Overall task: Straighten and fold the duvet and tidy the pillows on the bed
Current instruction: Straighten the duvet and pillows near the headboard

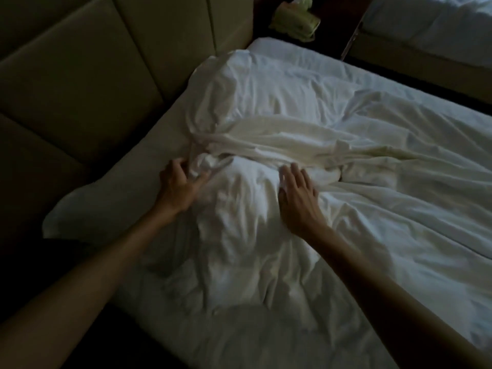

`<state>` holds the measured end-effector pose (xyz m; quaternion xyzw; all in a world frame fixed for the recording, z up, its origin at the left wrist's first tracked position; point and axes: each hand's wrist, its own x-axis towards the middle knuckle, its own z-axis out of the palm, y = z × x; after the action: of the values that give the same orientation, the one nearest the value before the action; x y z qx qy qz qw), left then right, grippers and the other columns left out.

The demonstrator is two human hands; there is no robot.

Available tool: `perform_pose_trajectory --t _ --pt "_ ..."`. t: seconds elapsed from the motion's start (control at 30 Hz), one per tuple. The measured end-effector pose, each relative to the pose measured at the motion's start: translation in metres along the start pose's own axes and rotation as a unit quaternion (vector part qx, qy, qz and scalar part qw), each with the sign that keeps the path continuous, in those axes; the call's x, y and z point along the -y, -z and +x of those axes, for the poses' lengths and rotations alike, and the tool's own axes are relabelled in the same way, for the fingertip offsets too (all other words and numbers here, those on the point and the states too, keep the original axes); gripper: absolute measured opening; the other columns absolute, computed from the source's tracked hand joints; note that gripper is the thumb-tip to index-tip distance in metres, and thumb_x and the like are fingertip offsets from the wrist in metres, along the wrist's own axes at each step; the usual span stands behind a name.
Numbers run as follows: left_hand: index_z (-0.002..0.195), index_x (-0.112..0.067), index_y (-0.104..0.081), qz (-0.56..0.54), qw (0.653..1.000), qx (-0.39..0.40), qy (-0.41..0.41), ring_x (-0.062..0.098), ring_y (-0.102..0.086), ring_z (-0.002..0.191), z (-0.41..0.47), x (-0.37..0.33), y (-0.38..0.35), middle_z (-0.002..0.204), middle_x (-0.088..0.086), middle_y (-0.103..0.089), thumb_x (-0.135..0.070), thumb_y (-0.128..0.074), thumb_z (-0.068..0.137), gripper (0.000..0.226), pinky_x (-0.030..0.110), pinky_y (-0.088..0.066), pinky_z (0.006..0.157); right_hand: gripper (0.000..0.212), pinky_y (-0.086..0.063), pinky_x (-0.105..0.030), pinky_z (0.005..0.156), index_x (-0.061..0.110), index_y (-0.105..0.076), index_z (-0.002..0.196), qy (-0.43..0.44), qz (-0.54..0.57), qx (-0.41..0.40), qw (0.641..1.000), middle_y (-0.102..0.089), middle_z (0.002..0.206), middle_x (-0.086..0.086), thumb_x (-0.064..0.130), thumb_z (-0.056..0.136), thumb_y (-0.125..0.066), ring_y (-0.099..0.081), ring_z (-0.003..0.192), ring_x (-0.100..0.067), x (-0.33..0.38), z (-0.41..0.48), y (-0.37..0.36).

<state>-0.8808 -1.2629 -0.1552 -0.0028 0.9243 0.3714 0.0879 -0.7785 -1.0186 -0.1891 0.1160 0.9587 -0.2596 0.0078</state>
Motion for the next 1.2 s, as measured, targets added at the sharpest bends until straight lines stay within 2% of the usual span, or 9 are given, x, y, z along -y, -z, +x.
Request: perform_pose_trajectory --t 0.2,0.43,0.6,0.73,0.8,0.87,1.0,1.1,1.2 --pt "0.137 -0.008 -0.041 -0.093 0.992 0.050 0.069 0.021 -0.047 0.128 -0.059 0.006 -0.012 0.138 0.010 -0.051 -0.041 -0.076 0.075 0.079 0.032 -0.036 0.108 0.077 -0.011 -0.049 0.119 0.017 -0.011 0.151 0.052 0.006 0.035 0.998 -0.008 0.161 -0.007 0.060 0.091 -0.031 -0.004 0.148 -0.027 0.061 -0.054 -0.016" --pt "0.105 -0.007 -0.071 -0.212 0.957 0.156 0.125 0.015 -0.069 0.092 -0.096 -0.001 -0.023 0.100 0.006 -0.073 -0.038 -0.072 0.080 0.039 0.017 -0.054 0.075 0.059 -0.007 -0.046 0.120 0.012 -0.015 0.152 0.041 -0.019 0.024 0.999 -0.006 0.161 -0.013 0.038 0.101 -0.032 -0.003 0.148 -0.030 0.075 -0.070 -0.044" --pt "0.096 -0.011 -0.071 0.128 0.987 -0.078 -0.055 0.034 -0.044 0.115 -0.090 -0.006 -0.027 0.127 0.012 -0.051 -0.054 -0.063 0.078 0.047 0.040 -0.039 0.101 0.043 -0.028 -0.047 0.113 0.007 -0.049 0.134 0.085 0.064 -0.062 0.992 -0.041 0.148 -0.014 0.025 0.101 -0.029 -0.034 0.138 -0.033 0.080 -0.048 -0.044" --pt "0.109 -0.007 -0.062 0.002 0.991 -0.097 -0.089 0.030 -0.053 0.109 -0.066 -0.015 0.009 0.121 0.013 -0.054 -0.035 -0.066 0.085 0.037 0.024 -0.039 0.088 0.036 -0.046 -0.040 0.092 0.003 -0.060 0.111 0.125 0.157 -0.167 0.965 -0.061 0.117 -0.018 0.023 0.098 -0.033 -0.056 0.110 -0.035 0.104 0.000 -0.025" --pt "0.115 -0.013 -0.053 -0.096 0.995 0.001 0.016 0.025 -0.058 0.107 -0.064 -0.007 0.017 0.115 0.007 -0.061 -0.049 -0.069 0.078 0.054 0.023 -0.042 0.082 0.042 -0.042 -0.038 0.099 0.002 -0.055 0.122 0.105 0.121 -0.159 0.974 -0.057 0.128 -0.019 0.025 0.096 -0.032 -0.051 0.118 -0.033 0.107 0.026 -0.025" --pt "0.119 -0.015 -0.051 -0.003 0.996 0.056 0.072 0.027 -0.054 0.115 -0.081 0.010 0.015 0.121 0.007 -0.059 -0.074 -0.066 0.056 0.088 0.031 -0.043 0.093 0.054 -0.030 -0.044 0.111 0.002 -0.039 0.141 0.091 0.024 -0.096 0.991 -0.040 0.146 -0.021 0.028 0.094 -0.029 -0.037 0.135 -0.033 0.102 0.040 -0.040" --pt "0.141 -0.012 -0.029 0.049 0.992 0.023 0.111 0.033 -0.030 0.134 -0.103 0.029 -0.001 0.144 0.014 -0.035 -0.082 -0.061 0.047 0.122 0.042 -0.027 0.111 0.069 -0.013 -0.055 0.116 0.000 -0.010 0.149 0.072 -0.099 0.039 0.992 -0.009 0.156 -0.028 0.023 0.091 -0.039 -0.011 0.144 -0.041 0.098 0.039 -0.064" --pt "0.145 -0.006 -0.023 -0.032 0.996 0.010 0.086 0.027 -0.031 0.138 -0.094 0.016 -0.009 0.149 0.014 -0.032 -0.069 -0.075 0.053 0.123 0.032 -0.024 0.113 0.059 -0.028 -0.053 0.109 -0.004 -0.036 0.138 0.076 -0.133 0.024 0.988 -0.031 0.144 -0.034 0.025 0.087 -0.043 -0.032 0.132 -0.045 0.111 0.038 -0.052" --pt "0.145 -0.007 -0.025 -0.085 0.990 0.066 0.088 0.023 -0.044 0.129 -0.093 0.006 -0.014 0.144 0.009 -0.041 -0.046 -0.084 0.062 0.108 0.025 -0.037 0.100 0.044 -0.038 -0.045 0.094 0.010 -0.058 0.108 0.101 -0.158 -0.089 0.978 -0.058 0.115 -0.015 0.038 0.086 -0.031 -0.049 0.110 -0.036 0.125 0.044 -0.026"
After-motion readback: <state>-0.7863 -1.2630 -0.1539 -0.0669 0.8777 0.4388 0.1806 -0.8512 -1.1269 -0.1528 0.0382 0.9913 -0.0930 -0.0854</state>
